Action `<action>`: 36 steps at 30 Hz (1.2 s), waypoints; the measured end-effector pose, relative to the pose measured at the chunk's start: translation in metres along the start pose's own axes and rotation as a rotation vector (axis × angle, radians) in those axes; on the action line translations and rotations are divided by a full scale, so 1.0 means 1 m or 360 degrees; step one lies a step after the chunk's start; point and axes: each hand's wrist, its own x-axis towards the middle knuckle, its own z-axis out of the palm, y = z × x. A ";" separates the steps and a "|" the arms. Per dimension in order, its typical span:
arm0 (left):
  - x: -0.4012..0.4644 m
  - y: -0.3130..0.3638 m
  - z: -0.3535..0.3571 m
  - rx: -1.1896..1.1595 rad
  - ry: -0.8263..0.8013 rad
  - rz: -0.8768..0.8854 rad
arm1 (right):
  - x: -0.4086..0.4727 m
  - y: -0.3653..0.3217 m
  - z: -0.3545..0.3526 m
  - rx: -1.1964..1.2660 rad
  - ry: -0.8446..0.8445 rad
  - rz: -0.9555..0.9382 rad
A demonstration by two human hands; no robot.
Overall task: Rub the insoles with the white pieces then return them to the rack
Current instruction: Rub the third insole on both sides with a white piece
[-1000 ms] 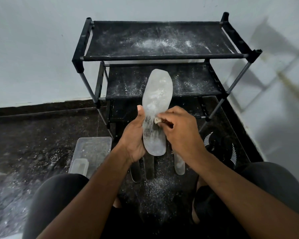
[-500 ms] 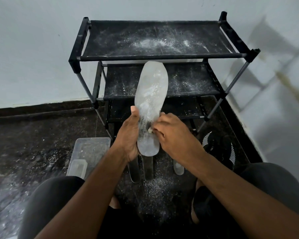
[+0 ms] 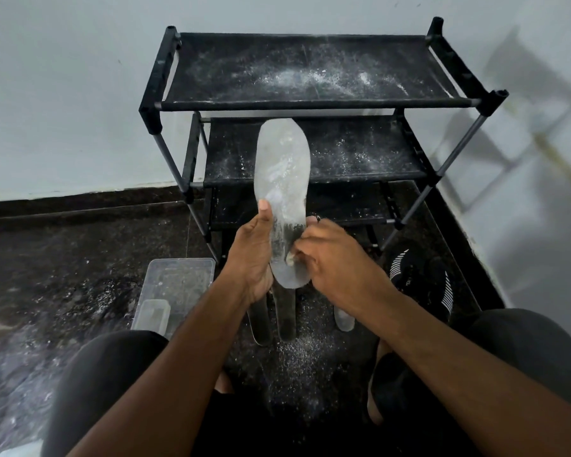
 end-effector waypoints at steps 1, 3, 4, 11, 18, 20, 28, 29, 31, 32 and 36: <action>-0.001 0.001 0.002 -0.0027 -0.0004 -0.0006 | 0.001 0.004 0.000 -0.0040 0.0078 0.0046; -0.001 0.001 0.002 -0.0092 -0.0013 -0.0012 | 0.002 0.005 -0.002 -0.0034 0.0098 0.0107; 0.000 0.001 0.003 -0.0106 -0.0001 -0.0024 | 0.001 0.003 -0.002 -0.0012 0.0054 0.0101; 0.003 0.000 0.002 -0.0098 0.0019 -0.0153 | -0.002 0.002 -0.004 0.0124 0.0163 0.0185; 0.009 -0.007 -0.005 -0.0020 -0.0047 -0.0257 | -0.003 -0.009 0.005 0.0138 -0.0016 0.0060; 0.008 -0.007 -0.004 -0.0069 -0.0087 -0.0232 | 0.001 -0.005 -0.002 0.0109 0.0178 0.0134; 0.010 -0.007 -0.004 -0.0151 -0.0192 -0.0245 | -0.003 -0.015 0.002 0.0303 0.0064 0.0096; 0.011 -0.007 -0.006 -0.0157 -0.0183 -0.0263 | -0.005 -0.016 0.001 0.0359 0.0020 0.0078; 0.013 -0.007 -0.009 -0.0190 -0.0201 -0.0283 | -0.004 -0.017 0.000 0.0324 0.0021 0.0053; 0.012 -0.008 -0.009 -0.0201 -0.0219 -0.0293 | -0.003 -0.016 -0.001 0.0262 0.0083 0.0052; 0.010 -0.010 -0.002 -0.0150 -0.0212 -0.0293 | 0.002 -0.020 -0.003 0.0273 0.0277 0.0112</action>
